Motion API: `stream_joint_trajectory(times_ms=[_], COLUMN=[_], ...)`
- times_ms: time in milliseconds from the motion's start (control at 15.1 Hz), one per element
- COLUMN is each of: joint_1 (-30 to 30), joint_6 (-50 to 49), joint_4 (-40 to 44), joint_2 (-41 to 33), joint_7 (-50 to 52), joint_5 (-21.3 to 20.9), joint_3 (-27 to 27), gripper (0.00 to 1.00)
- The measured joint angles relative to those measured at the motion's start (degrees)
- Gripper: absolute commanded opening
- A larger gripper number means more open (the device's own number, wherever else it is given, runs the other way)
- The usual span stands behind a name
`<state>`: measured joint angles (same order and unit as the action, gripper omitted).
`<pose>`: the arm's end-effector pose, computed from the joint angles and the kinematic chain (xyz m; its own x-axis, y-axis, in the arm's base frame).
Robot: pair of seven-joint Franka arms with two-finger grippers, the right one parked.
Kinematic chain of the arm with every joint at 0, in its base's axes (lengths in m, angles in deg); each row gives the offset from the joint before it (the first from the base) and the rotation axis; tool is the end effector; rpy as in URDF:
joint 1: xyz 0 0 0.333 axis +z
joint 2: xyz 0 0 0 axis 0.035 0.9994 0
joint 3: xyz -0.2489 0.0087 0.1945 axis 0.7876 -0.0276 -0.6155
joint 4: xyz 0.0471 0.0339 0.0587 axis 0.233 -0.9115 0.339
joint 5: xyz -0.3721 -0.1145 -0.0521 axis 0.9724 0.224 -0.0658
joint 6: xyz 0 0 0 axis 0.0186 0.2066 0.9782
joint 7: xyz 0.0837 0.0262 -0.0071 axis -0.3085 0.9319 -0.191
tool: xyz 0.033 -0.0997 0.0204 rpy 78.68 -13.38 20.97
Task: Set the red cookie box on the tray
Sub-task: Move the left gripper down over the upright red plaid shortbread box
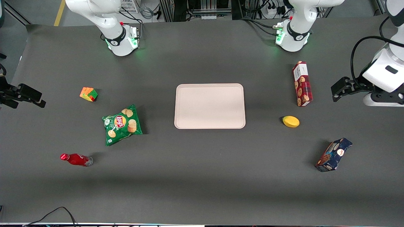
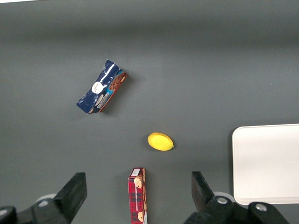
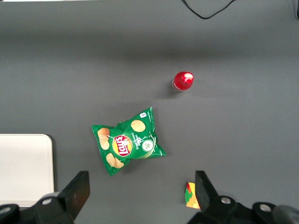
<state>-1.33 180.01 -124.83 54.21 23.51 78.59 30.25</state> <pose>0.5698 -0.0751 0.6270 0.9953 -0.0551 0.0798 -0.0520 -0.9978 -0.0408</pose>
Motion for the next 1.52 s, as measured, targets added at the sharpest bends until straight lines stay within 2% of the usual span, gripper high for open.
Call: stream_joint_trajectory(times_ms=[463,727,860,1256,1521], joint_1=[0.0,0.09,0.29,0.81,1.18], joint_6=[-1.44,-0.24,3.56,23.43,31.69], joint_4=[-0.82,-7.35,-13.33,-40.61,-53.05], joint_2=[-0.71,-0.76,-1.37,-8.94,-11.71], joint_7=[0.0,0.0,-0.02,-3.29,-3.41], joint_5=[0.68,0.55,0.38,0.27,0.27], joint_3=[-0.03,-0.61,-1.0,-5.41,-5.92], gripper=[1.0,1.0,1.0,1.0,1.0])
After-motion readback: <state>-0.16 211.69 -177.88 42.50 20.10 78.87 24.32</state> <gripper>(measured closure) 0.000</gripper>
